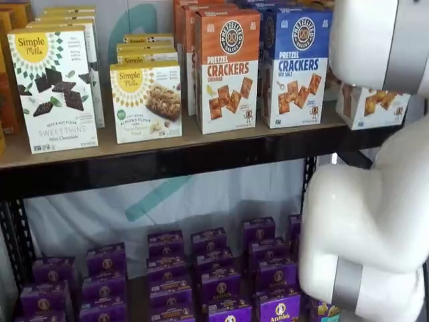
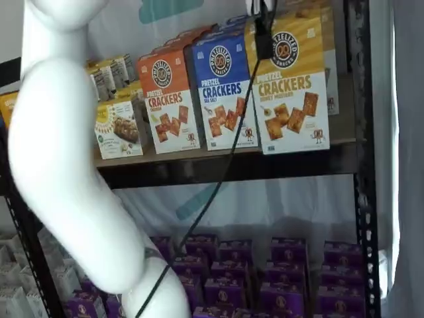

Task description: Retrieve the yellow and white box located on the top shelf, the sixth one from the left

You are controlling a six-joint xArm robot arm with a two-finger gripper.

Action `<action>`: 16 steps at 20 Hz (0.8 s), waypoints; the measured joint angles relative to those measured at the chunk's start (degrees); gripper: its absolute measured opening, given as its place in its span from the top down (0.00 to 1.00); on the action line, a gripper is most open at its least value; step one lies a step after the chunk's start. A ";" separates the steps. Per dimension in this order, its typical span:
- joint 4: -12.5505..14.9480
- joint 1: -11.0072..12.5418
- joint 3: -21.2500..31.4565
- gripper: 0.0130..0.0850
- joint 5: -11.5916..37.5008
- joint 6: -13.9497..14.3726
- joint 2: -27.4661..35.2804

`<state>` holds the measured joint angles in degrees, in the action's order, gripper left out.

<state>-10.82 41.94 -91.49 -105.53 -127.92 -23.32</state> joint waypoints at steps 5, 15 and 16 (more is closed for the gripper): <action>1.25 0.09 3.43 0.39 -3.57 -0.20 -5.06; 2.90 -4.44 8.24 0.39 -7.33 3.95 -11.16; 3.10 -5.20 8.87 0.39 -7.50 4.63 -11.79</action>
<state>-7.72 36.75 -82.62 -113.03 -123.30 -35.11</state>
